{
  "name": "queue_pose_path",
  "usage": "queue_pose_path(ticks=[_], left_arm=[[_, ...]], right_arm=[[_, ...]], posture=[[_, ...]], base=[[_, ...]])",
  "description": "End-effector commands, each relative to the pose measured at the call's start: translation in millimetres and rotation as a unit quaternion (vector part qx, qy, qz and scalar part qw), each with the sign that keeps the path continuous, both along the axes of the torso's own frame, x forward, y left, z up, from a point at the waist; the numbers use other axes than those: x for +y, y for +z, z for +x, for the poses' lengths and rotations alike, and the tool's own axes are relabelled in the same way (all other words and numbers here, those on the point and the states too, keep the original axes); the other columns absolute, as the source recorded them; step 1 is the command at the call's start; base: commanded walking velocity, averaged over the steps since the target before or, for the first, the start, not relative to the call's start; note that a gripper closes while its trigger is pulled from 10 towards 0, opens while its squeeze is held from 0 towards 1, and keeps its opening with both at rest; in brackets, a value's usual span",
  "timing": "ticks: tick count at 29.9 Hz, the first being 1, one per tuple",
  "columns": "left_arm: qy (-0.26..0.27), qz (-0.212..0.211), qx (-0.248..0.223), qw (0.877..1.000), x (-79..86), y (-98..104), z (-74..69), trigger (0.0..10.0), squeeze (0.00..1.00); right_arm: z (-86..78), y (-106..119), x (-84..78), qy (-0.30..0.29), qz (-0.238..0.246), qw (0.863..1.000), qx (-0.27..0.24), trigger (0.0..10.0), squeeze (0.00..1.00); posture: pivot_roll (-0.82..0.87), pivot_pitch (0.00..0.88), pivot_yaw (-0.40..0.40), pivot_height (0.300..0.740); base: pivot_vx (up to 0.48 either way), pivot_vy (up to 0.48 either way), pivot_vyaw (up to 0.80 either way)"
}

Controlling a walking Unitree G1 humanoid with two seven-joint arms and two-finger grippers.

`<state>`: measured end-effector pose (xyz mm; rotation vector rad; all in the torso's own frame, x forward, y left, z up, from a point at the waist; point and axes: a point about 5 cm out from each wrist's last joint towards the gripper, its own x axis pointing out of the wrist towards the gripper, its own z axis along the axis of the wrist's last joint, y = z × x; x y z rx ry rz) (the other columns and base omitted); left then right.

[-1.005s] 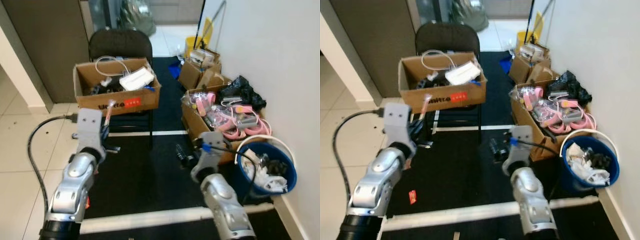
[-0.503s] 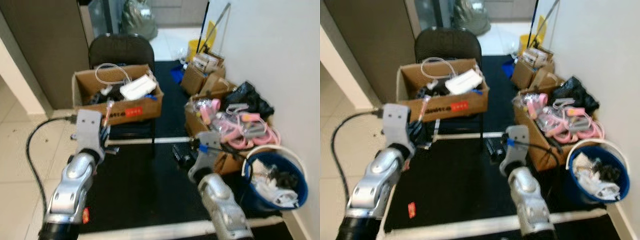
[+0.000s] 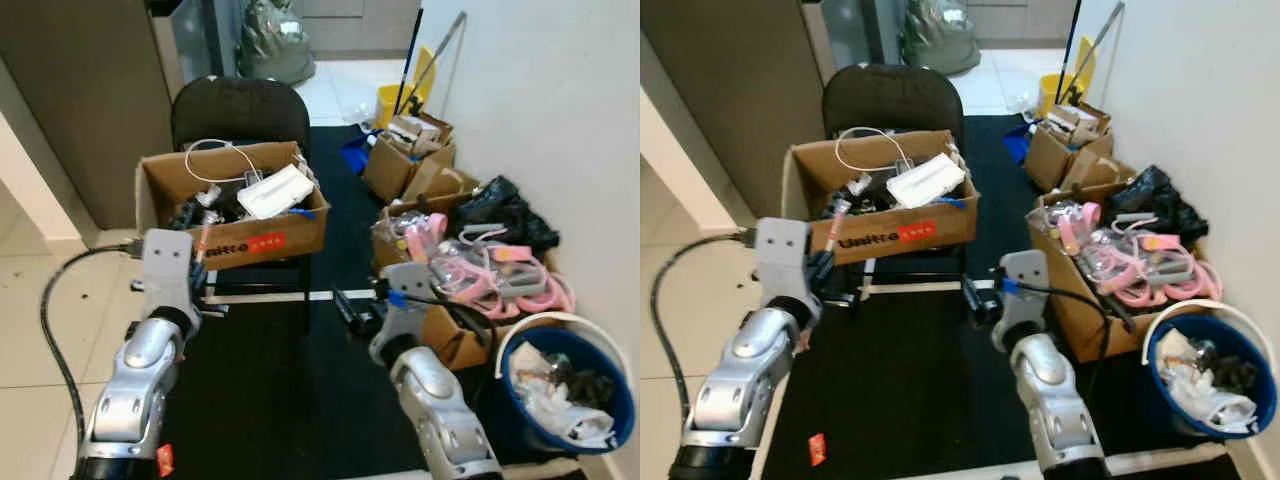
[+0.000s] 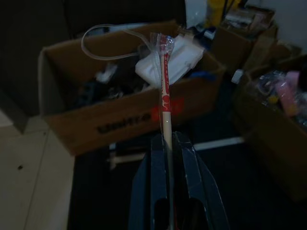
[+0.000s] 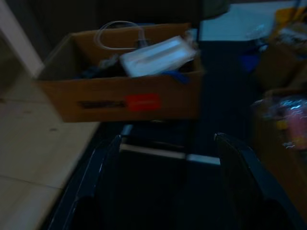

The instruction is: Picking trash to rubbish bin

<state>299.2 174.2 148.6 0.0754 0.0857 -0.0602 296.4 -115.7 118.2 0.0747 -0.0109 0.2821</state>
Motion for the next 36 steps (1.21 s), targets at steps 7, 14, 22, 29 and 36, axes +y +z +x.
queue_pose_path(ticks=[7,14,22,29,36], left_arm=[[0.013,0.002,0.003,1.0,4.7,0,-3.0,10.0,0.0],[0.015,0.0,0.002,1.0,4.0,0,-3.4,10.0,0.0],[0.016,-0.001,0.002,1.0,3.5,0,-3.9,10.0,0.0],[0.015,-0.002,0.0,1.0,3.0,1,-2.8,10.0,0.0],[0.016,-0.001,0.001,1.0,3.4,1,-3.1,10.0,0.0]], right_arm=[[-0.9,-1,8.1,0.017,-0.003,1.0,0.001,10.0,0.0],[-0.1,0,10.0,0.024,-0.006,1.0,0.0,10.0,0.0],[0.6,-1,10.1,0.022,0.01,1.0,0.003,10.0,0.0],[1.0,1,12.3,0.033,0.008,0.999,-0.001,10.0,0.0],[1.5,6,16.5,0.042,0.0,0.999,-0.013,10.0,0.0]], posture=[[0.02,0.127,-0.01,0.74],[0.02,0.129,-0.015,0.74],[0.02,0.127,-0.016,0.74],[0.02,0.128,-0.017,0.74],[0.02,0.128,-0.017,0.74]], base=[[0.36,0.0,0.0],[0.36,0.0,0.23],[0.358,0.0,0.28],[0.36,0.0,0.0],[0.358,0.0,0.0]])
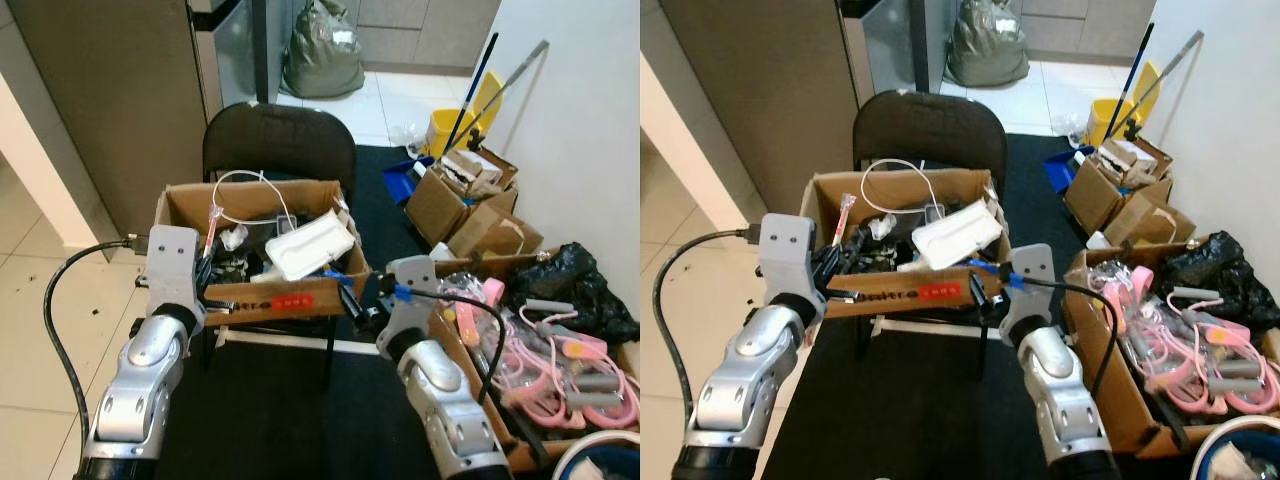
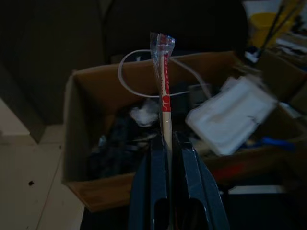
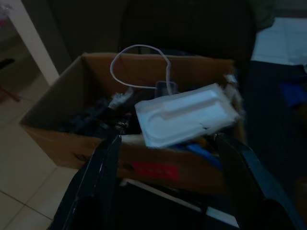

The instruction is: Picking trash to rubbish bin

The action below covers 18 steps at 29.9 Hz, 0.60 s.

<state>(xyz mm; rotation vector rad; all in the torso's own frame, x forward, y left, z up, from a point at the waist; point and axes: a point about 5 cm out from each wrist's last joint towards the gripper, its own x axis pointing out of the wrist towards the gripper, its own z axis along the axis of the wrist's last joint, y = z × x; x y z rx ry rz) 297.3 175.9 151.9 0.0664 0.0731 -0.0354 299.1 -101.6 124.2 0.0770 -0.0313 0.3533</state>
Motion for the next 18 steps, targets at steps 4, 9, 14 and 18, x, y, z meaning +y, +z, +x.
queue_pose_path(ticks=[4,9,14,18], left_arm=[[0.004,0.003,0.007,1.0,2.4,-2,-1.2,10.0,0.0],[0.003,0.005,0.007,1.0,2.5,-2,-1.3,10.0,0.0],[0.003,0.006,0.007,1.0,2.7,-2,-1.2,10.0,0.0],[0.004,0.007,0.007,1.0,3.2,-2,-1.0,10.0,0.0]], right_arm=[[0.1,4,5.4,0.019,-0.006,1.0,-0.011,10.0,0.0],[-0.7,5,8.6,0.033,-0.007,0.999,-0.016,10.0,0.0],[-1.8,6,12.0,0.042,0.003,0.999,-0.017,10.0,0.0],[-1.0,8,13.7,0.046,0.01,0.999,-0.018,10.0,0.0]], posture=[[0.02,0.127,-0.016,0.74],[0.02,0.127,-0.016,0.74],[0.03,0.128,-0.016,0.74],[0.03,0.128,-0.016,0.74]], base=[[0.354,0.0,0.0],[0.355,0.0,0.16],[0.352,0.0,0.64],[0.349,0.0,0.0]])
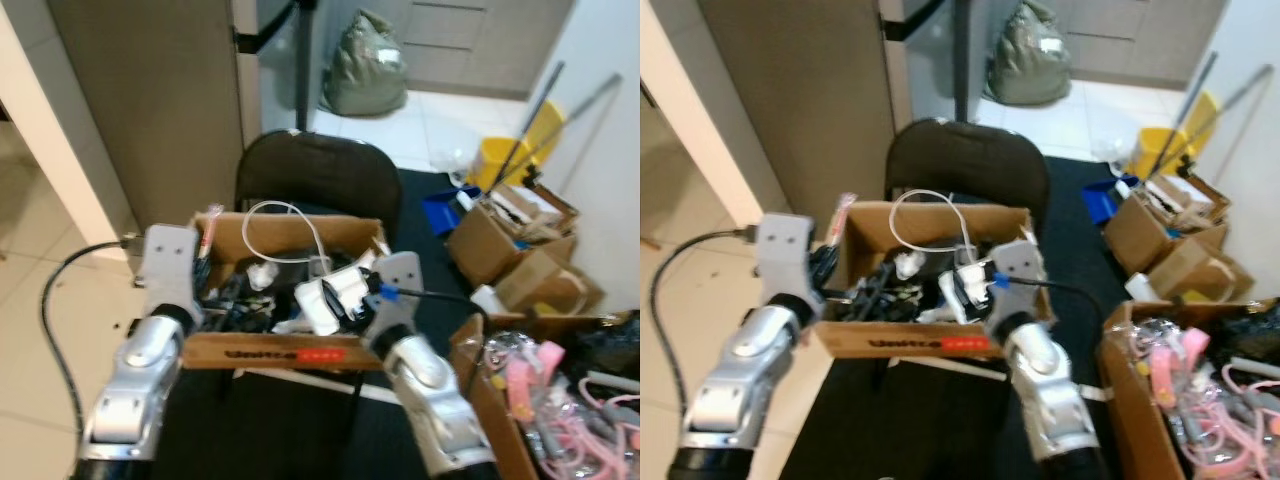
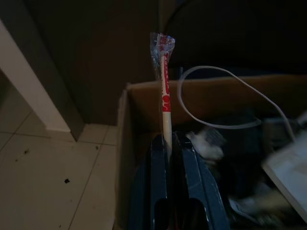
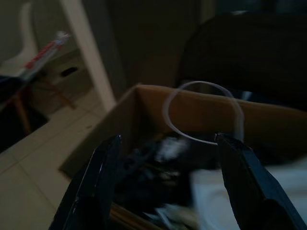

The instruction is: Picking trash to rubbish bin

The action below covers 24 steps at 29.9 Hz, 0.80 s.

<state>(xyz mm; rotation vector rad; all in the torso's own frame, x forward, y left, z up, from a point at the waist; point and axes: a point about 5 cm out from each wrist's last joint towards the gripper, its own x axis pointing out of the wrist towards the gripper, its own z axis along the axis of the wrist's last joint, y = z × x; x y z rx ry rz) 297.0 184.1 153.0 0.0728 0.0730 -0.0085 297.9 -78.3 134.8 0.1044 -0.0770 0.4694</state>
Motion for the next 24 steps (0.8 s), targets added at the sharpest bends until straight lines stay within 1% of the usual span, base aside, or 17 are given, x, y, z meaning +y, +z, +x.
queue_pose_path(ticks=[1,11,16,24], left_arm=[[-0.009,0.003,0.007,1.0,-5.0,-2.6,-0.7,10.0,0.0],[-0.01,0.005,0.007,1.0,-4.7,-2.0,0.0,10.0,0.0],[-0.009,0.005,0.006,1.0,-4.1,-1.2,0.2,10.0,0.0],[-0.008,0.007,0.008,1.0,-3.1,-2.1,-0.5,10.0,0.0]], right_arm=[[0.2,-1.8,-9.3,-0.01,-0.008,1.0,0.002,10.0,0.0],[1.0,-1.0,-4.6,0.004,-0.006,1.0,0.0,10.0,0.0],[1.8,-1.6,-1.7,0.018,-0.017,1.0,-0.001,10.0,0.0],[4.1,-4.1,-5.4,0.015,-0.031,0.999,0.004,10.0,0.0]], posture=[[0.03,0.128,-0.016,0.74],[0.03,0.125,-0.015,0.74],[0.04,0.125,-0.017,0.74],[0.04,0.127,-0.019,0.74]], base=[[0.349,0.0,0.0],[0.345,0.0,0.0],[0.344,0.0,0.0],[0.337,0.0,0.0]])
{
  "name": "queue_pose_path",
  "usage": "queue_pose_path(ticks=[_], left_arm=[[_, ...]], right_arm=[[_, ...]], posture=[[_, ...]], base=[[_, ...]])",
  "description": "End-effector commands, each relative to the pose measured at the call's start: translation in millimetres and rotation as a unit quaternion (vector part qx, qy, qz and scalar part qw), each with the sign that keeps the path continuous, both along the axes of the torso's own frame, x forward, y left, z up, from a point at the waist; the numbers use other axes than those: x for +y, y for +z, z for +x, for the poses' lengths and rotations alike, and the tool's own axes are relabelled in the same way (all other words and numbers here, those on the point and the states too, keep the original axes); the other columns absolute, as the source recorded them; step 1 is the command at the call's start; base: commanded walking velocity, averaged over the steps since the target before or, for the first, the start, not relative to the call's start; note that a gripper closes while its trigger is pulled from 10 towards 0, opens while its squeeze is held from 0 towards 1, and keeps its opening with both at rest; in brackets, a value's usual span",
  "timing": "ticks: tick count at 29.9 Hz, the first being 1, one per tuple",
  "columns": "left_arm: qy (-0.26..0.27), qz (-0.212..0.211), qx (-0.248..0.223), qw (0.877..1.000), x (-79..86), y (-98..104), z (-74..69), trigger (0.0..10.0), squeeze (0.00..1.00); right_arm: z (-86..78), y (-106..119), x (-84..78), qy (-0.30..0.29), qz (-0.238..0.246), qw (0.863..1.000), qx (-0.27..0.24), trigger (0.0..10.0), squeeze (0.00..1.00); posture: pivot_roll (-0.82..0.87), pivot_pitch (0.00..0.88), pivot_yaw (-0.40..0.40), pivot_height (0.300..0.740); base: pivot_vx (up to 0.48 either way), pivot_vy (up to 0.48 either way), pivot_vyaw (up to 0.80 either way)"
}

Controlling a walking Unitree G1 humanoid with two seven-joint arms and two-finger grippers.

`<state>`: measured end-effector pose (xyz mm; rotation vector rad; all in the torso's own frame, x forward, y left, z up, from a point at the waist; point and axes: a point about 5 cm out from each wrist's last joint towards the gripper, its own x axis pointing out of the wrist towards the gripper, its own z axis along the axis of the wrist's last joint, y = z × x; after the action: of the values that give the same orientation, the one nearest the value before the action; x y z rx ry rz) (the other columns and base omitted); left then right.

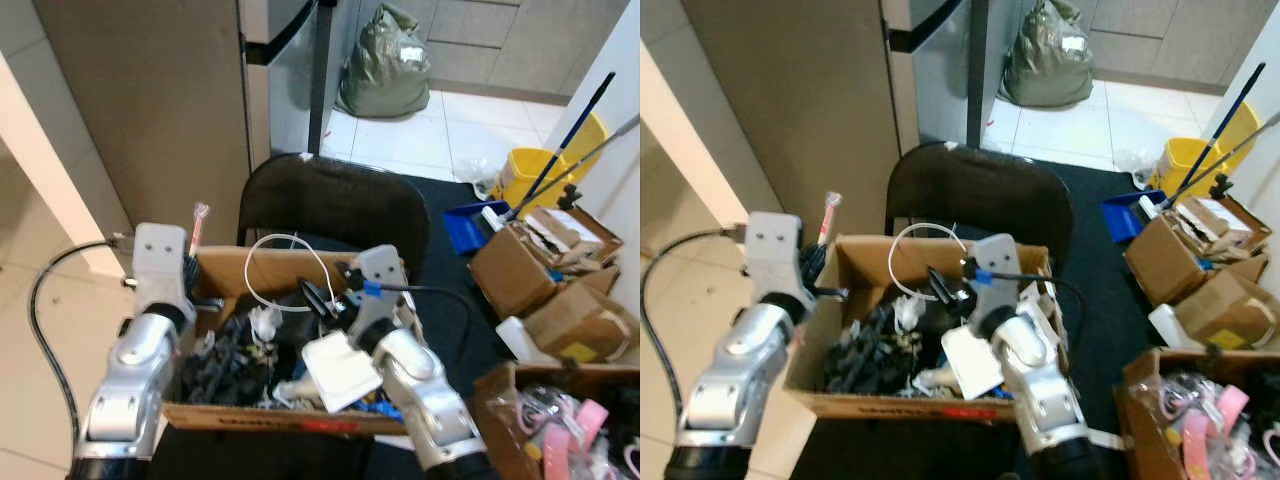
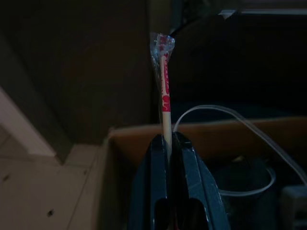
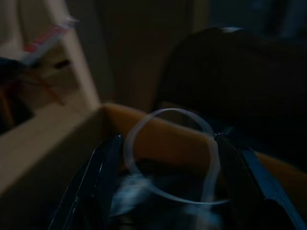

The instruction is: Picking trash to rubbish bin

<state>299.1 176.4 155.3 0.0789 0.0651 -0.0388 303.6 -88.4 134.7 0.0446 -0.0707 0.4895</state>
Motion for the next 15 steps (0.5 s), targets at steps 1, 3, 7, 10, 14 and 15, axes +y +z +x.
queue_pose_path(ticks=[1,3,7,10,14,15], left_arm=[[0.004,0.008,0.009,1.0,4.7,-5,-2.4,10.0,0.0],[0.001,0.011,0.008,1.0,4.7,-5,-2.5,10.0,0.0],[-0.063,0.057,0.046,0.995,-0.1,-13,-3.9,10.0,0.0],[-0.094,0.081,0.134,0.983,3.6,-37,-13.7,10.0,0.0],[-0.075,0.091,0.161,0.98,9.0,-46,-18.3,10.0,0.0],[-0.07,0.086,0.166,0.98,9.5,-47,-19.2,10.0,0.0]], right_arm=[[-1.2,-5,3.7,0.003,-0.007,1.0,0.011,10.0,0.0],[-1.0,-6,2.8,0.0,-0.011,1.0,0.012,10.0,0.0],[0.0,-9,-1.7,-0.012,-0.019,1.0,0.021,10.0,0.0],[1.7,-14,-6.0,-0.021,-0.03,0.999,0.029,10.0,0.0],[2.0,-15,-7.9,-0.024,-0.03,0.999,0.032,10.0,0.0],[1.7,-15,-8.1,-0.023,-0.027,0.999,0.033,10.0,0.0]], posture=[[0.04,0.127,-0.019,0.74],[0.03,0.129,-0.019,0.74],[0.03,0.13,-0.018,0.74],[0.03,0.132,-0.015,0.74],[0.04,0.135,-0.02,0.74],[0.04,0.134,-0.023,0.74]], base=[[0.0,0.0,0.0],[0.0,0.0,0.0],[0.0,0.0,0.0],[0.0,0.0,0.0],[0.0,0.0,0.0],[0.0,0.0,0.0]])
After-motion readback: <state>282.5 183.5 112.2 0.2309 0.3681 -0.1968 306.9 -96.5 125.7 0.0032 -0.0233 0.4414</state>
